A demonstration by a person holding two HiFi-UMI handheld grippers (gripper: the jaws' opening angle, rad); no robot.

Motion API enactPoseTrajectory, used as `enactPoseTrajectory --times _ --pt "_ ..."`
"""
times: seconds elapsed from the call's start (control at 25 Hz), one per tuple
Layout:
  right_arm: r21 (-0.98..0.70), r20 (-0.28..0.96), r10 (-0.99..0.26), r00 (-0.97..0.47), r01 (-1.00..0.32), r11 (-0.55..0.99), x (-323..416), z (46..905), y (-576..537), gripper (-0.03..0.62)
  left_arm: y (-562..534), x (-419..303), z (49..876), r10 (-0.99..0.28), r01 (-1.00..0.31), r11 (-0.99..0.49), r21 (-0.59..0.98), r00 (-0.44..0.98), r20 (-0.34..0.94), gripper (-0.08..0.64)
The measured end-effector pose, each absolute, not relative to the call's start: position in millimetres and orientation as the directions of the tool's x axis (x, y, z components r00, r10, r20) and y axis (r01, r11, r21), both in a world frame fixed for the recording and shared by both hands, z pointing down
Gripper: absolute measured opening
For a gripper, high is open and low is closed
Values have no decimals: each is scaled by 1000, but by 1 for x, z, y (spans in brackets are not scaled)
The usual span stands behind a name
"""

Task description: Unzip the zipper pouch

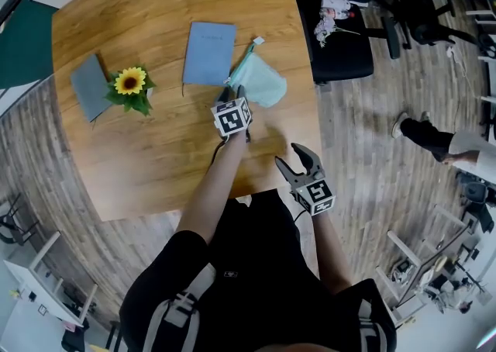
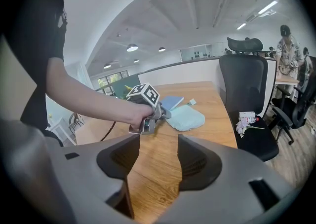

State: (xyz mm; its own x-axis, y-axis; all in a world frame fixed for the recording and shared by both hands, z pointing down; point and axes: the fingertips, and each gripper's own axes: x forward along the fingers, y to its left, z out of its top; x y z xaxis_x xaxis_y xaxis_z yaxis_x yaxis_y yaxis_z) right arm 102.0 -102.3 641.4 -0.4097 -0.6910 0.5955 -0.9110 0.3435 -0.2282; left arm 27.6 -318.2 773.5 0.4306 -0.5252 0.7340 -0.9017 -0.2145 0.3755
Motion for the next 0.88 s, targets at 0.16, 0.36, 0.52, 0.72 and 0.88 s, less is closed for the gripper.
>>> enactPoseTrajectory --times 0.16,0.36,0.52,0.72,0.88 --pt "-231 591 -691 -416 -908 350 101 643 -102 241 -320 30 776 -535 -915 -230 331 403 743 173" --pt "-235 590 -693 -414 -909 343 102 643 -99 241 -321 28 777 -548 -932 -229 282 363 753 139" --pt "-235 589 -695 -411 -911 340 103 643 -99 241 -322 22 780 -547 -935 -249 253 352 760 64" --pt "-234 584 -698 -415 -909 345 102 643 -101 239 -322 24 779 -544 -916 -285 283 398 739 14" --pt "-230 578 -704 -413 -910 345 101 640 -102 239 -323 25 763 -583 -881 -336 334 473 660 11"
